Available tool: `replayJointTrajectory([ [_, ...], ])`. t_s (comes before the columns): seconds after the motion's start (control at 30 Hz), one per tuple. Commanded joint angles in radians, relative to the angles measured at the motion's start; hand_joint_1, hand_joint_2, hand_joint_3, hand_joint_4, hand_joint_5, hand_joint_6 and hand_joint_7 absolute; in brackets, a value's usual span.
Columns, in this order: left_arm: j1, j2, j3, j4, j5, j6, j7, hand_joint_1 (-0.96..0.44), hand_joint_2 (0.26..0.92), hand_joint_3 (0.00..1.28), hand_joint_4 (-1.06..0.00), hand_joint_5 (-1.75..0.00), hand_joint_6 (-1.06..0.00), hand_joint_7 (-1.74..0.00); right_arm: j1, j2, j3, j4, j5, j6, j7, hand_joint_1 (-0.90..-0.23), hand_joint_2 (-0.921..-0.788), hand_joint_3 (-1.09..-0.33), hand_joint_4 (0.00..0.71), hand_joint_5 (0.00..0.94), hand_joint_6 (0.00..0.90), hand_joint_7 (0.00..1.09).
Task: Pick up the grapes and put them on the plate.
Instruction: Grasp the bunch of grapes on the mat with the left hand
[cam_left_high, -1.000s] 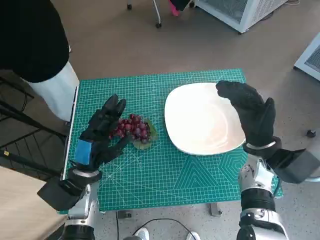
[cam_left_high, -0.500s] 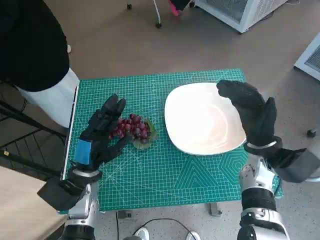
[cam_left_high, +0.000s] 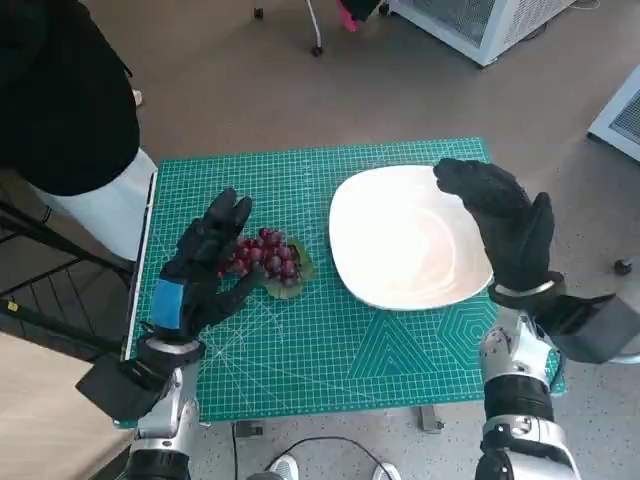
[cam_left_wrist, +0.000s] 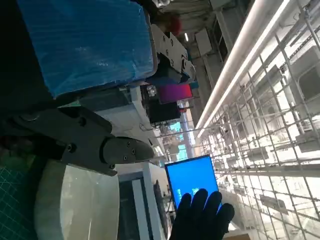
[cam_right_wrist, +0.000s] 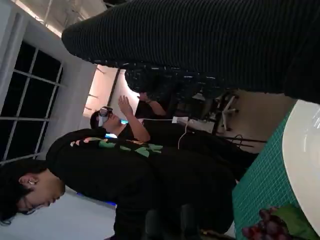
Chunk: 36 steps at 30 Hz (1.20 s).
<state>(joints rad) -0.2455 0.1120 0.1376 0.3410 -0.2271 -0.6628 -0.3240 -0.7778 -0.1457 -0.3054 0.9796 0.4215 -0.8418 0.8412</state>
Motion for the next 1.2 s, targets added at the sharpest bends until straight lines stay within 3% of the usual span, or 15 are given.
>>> replayJointTrajectory([
  [0.03, -0.004, 0.024, 0.002, -0.023, 0.046, 0.012, 0.024, -0.14, 0.921, 0.21, -0.37, 0.0, -0.43, -0.02, 0.003, -0.001, 0.0, 0.005, -0.001, 0.01, 0.004, -0.604, -0.921, -0.58, 0.311, 0.0, 0.378, 0.01],
  [0.17, -0.009, 0.062, 0.009, -0.051, 0.165, 0.03, 0.093, -0.19, 0.921, 0.17, -0.37, 0.0, -0.42, -0.01, 0.003, 0.0, 0.0, 0.006, -0.002, 0.007, 0.004, -0.604, -0.921, -0.579, 0.312, 0.0, 0.379, 0.01],
  [0.3, 0.0, 0.151, 0.015, -0.169, 0.496, 0.143, 0.242, -0.31, 0.921, 0.1, -0.34, 0.0, -0.38, 0.0, 0.002, 0.002, 0.0, 0.008, -0.002, 0.003, 0.004, -0.605, -0.921, -0.579, 0.312, 0.001, 0.38, 0.01],
  [0.4, 0.001, 0.198, 0.006, -0.267, 0.683, 0.259, 0.287, -0.41, 0.911, 0.06, -0.29, 0.0, -0.33, 0.0, 0.001, 0.003, 0.0, 0.009, -0.004, 0.001, 0.001, -0.606, -0.921, -0.579, 0.312, 0.0, 0.381, 0.01],
  [0.6, -0.012, 0.207, -0.037, -0.42, 0.851, 0.508, 0.225, -0.47, 0.84, 0.01, -0.18, 0.0, -0.28, 0.0, -0.001, 0.004, 0.0, 0.009, -0.003, 0.0, 0.0, -0.603, -0.921, -0.581, 0.311, 0.0, 0.384, 0.01],
  [0.87, -0.103, 0.182, -0.165, -0.436, 1.035, 0.819, 0.081, -0.31, 0.746, 0.0, -0.11, 0.0, -0.22, 0.0, -0.004, 0.005, -0.002, 0.013, -0.001, 0.001, 0.001, -0.602, -0.921, -0.58, 0.313, 0.001, 0.39, 0.01],
  [1.2, -0.193, 0.189, -0.286, -0.331, 1.119, 0.973, 0.063, -0.3, 0.733, 0.01, -0.08, 0.0, -0.2, 0.0, -0.002, 0.0, -0.001, 0.007, -0.001, 0.003, 0.003, -0.602, -0.921, -0.579, 0.313, 0.001, 0.397, 0.01],
])
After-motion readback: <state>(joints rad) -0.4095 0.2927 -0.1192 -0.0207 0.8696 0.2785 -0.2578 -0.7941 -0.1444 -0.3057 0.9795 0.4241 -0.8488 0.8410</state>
